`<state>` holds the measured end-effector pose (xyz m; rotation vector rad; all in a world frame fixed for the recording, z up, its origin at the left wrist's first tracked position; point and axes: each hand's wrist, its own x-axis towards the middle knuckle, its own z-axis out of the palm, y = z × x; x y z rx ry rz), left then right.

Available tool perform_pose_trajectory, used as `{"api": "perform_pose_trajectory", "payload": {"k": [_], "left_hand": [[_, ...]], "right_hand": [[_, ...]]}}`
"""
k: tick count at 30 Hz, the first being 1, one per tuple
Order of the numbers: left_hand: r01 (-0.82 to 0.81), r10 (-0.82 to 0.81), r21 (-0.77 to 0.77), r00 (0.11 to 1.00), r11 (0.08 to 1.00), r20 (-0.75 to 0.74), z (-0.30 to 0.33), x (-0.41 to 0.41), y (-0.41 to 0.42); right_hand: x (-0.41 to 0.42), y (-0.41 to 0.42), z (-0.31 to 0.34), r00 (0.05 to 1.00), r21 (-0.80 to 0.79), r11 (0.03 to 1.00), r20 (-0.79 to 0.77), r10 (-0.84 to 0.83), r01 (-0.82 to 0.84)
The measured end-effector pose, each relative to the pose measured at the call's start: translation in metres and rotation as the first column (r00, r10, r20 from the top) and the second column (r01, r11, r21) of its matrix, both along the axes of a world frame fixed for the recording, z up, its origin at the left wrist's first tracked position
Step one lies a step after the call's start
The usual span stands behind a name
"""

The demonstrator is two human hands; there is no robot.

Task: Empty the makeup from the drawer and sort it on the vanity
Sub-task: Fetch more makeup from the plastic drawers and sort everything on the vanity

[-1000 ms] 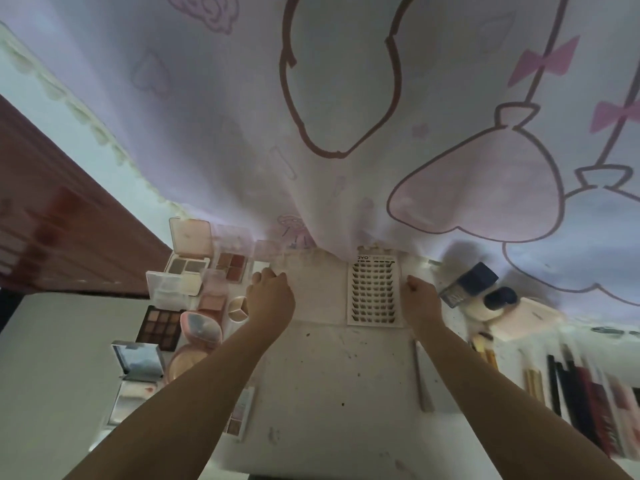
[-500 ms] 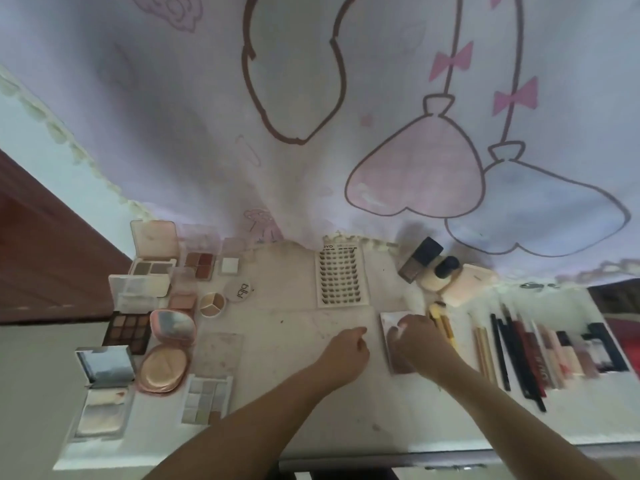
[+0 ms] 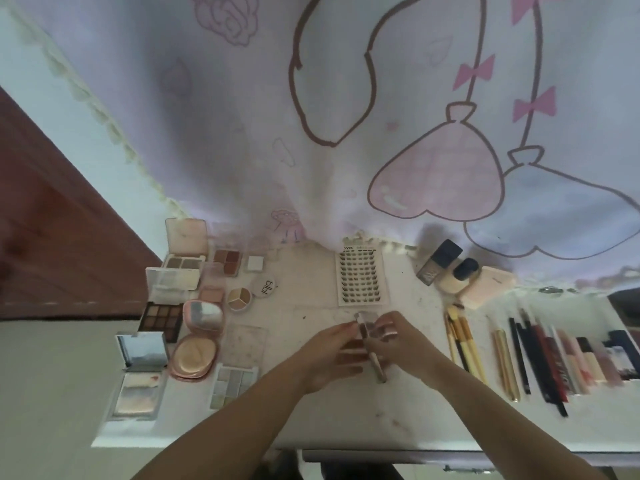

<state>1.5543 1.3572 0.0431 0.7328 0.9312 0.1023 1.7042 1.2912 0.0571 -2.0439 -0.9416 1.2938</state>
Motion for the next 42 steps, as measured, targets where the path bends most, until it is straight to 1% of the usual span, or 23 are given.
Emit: {"api": "perform_pose_trajectory", "payload": {"k": [1, 3, 5, 7, 8, 11, 12, 13, 15, 18, 20, 22, 25, 26, 27, 28, 29, 30, 31, 32, 34, 37, 42], "left_hand": [[-0.006, 0.008, -0.034, 0.999, 0.999, 0.048, 0.003, -0.01, 0.0], [-0.012, 0.026, -0.096, 0.989, 0.995, 0.145, 0.007, -0.026, 0.0], [0.014, 0.0, -0.07, 0.98, 0.997, 0.198, 0.011, -0.042, -0.001], [0.02, -0.012, -0.036, 0.98, 0.999, 0.197, 0.017, -0.057, -0.003], [0.004, 0.005, -0.044, 0.981, 0.999, 0.196, 0.019, -0.065, -0.004], [-0.04, 0.069, -0.15, 0.978, 0.988, 0.196, 0.024, -0.084, -0.002], [-0.024, 0.059, -0.172, 0.978, 0.985, 0.2, 0.027, -0.091, 0.0], [0.011, 0.026, -0.176, 0.977, 0.984, 0.21, 0.029, -0.098, 0.002], [0.076, -0.032, -0.165, 0.968, 0.983, 0.25, 0.035, -0.11, 0.007], [-0.03, 0.088, -0.194, 0.951, 0.981, 0.297, 0.039, -0.122, 0.013], [-0.141, 0.181, -0.143, 0.931, 0.98, 0.317, 0.039, -0.129, 0.016], [-0.178, 0.18, -0.037, 0.923, 0.983, 0.339, 0.04, -0.134, 0.017], [-0.235, 0.205, 0.044, 0.914, 0.971, 0.351, 0.039, -0.137, 0.014], [-0.259, 0.223, 0.057, 0.907, 0.964, 0.358, 0.039, -0.136, 0.014], [-0.272, 0.229, 0.075, 0.904, 0.959, 0.36, 0.039, -0.136, 0.013], [-0.27, 0.218, 0.103, 0.909, 0.957, 0.355, 0.04, -0.135, 0.012], [-0.259, 0.199, 0.138, 0.918, 0.956, 0.342, 0.041, -0.134, 0.011], [-0.247, 0.182, 0.172, 0.928, 0.954, 0.324, 0.041, -0.132, 0.01], [-0.234, 0.167, 0.196, 0.937, 0.952, 0.307, 0.041, -0.131, 0.01], [-0.22, 0.153, 0.21, 0.943, 0.953, 0.294, 0.042, -0.129, 0.01], [-0.187, 0.119, 0.235, 0.954, 0.954, 0.276, 0.044, -0.125, 0.009], [-0.146, 0.07, 0.283, 0.963, 0.948, 0.262, 0.048, -0.117, 0.007], [-0.137, 0.067, 0.326, 0.973, 0.935, 0.219, 0.051, -0.097, 0.005]], "right_hand": [[-0.008, 0.004, 0.008, 0.998, 0.015, 1.0, -0.064, 0.002, -0.001], [-0.025, 0.012, 0.021, 0.998, 0.043, 0.999, -0.066, 0.012, -0.009], [-0.04, 0.02, 0.029, 0.998, 0.048, 0.999, -0.067, -0.017, 0.021], [-0.051, 0.026, 0.039, 0.993, 0.009, 0.999, -0.11, -0.031, 0.032], [-0.055, 0.027, 0.043, 0.998, -0.006, 1.0, -0.062, 0.008, -0.008], [-0.06, 0.031, 0.05, 0.945, 0.009, 0.978, 0.26, 0.199, -0.208], [-0.061, 0.032, 0.051, 0.938, 0.036, 0.972, 0.275, 0.212, -0.23], [-0.062, 0.033, 0.054, 0.95, 0.051, 0.972, 0.226, 0.214, -0.231], [-0.068, 0.034, 0.059, 0.986, 0.057, 0.984, 0.016, 0.166, -0.166], [-0.079, 0.031, 0.055, 0.967, 0.06, 0.997, -0.251, -0.035, 0.052], [-0.085, 0.028, 0.05, 0.912, 0.019, 0.978, -0.366, -0.185, 0.206], [-0.091, 0.025, 0.048, 0.826, -0.055, 0.955, -0.489, -0.28, 0.291], [-0.098, 0.019, 0.056, 0.71, -0.162, 0.939, -0.619, -0.335, 0.302], [-0.1, 0.018, 0.059, 0.706, -0.175, 0.943, -0.626, -0.33, 0.284], [-0.102, 0.018, 0.062, 0.766, -0.157, 0.958, -0.577, -0.285, 0.239], [-0.101, 0.017, 0.064, 0.879, -0.109, 0.985, -0.446, -0.172, 0.137], [-0.1, 0.017, 0.067, 0.97, -0.063, 0.998, -0.242, -0.002, -0.014], [-0.098, 0.016, 0.071, 0.985, -0.031, 0.985, -0.029, 0.171, -0.172], [-0.097, 0.017, 0.076, 0.947, -0.001, 0.954, 0.116, 0.299, -0.301], [-0.095, 0.018, 0.08, 0.906, 0.016, 0.919, 0.176, 0.385, -0.393], [-0.093, 0.019, 0.085, 0.859, 0.016, 0.871, 0.179, 0.481, -0.491], [-0.086, 0.023, 0.089, 0.828, 0.007, 0.843, 0.194, 0.527, -0.538], [-0.062, 0.03, 0.088, 0.828, 0.008, 0.83, 0.066, 0.556, -0.558]]}}
